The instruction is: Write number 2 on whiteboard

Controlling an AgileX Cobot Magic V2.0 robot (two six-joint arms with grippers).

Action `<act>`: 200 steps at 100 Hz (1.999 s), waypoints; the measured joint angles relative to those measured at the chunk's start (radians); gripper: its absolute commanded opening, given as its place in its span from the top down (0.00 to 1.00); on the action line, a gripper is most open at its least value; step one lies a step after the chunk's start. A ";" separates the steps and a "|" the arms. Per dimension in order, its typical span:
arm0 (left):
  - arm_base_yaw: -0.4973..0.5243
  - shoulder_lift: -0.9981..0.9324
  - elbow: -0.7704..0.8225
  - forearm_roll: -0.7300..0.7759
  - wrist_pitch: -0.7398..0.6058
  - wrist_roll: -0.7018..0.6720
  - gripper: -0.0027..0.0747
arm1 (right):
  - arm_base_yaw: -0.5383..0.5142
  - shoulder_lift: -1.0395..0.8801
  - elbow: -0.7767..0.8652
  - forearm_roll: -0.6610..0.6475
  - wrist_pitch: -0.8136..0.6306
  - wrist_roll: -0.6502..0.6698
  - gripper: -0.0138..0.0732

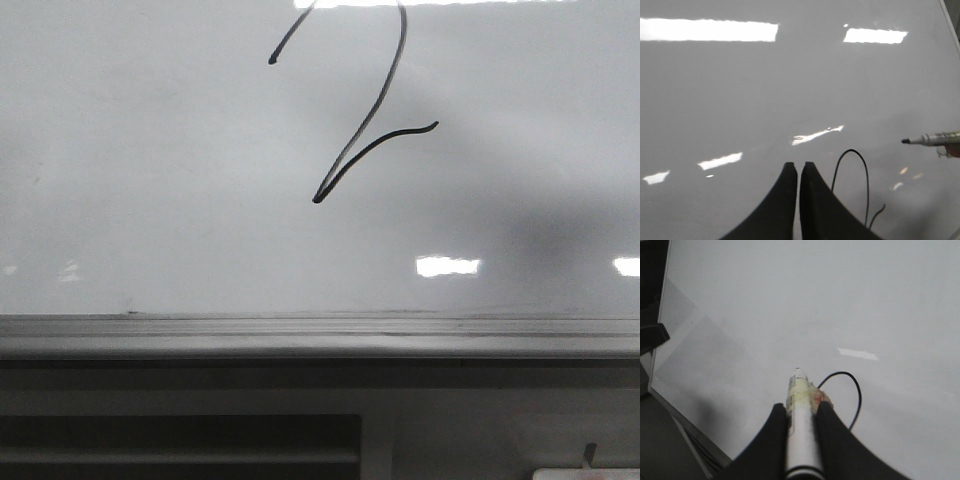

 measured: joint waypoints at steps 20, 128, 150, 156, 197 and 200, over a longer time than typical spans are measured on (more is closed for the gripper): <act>0.000 0.131 -0.119 0.009 0.200 0.003 0.92 | 0.000 0.153 -0.095 -0.097 0.150 0.124 0.89; -0.011 0.412 -0.270 -0.031 0.649 0.414 0.59 | 0.000 0.426 -0.338 -0.644 0.616 0.497 0.89; -0.011 0.416 -0.270 -0.019 0.678 0.414 0.65 | 0.000 0.426 -0.338 -0.640 0.631 0.497 0.89; -0.011 0.423 -0.270 -0.015 0.688 0.414 0.67 | 0.000 0.426 -0.338 -0.632 0.635 0.501 0.89; -0.013 0.439 -0.270 -0.015 0.714 0.416 0.99 | 0.000 0.426 -0.338 -0.626 0.645 0.501 0.89; -0.013 0.439 -0.270 -0.015 0.714 0.416 0.99 | 0.000 0.426 -0.338 -0.626 0.645 0.501 0.89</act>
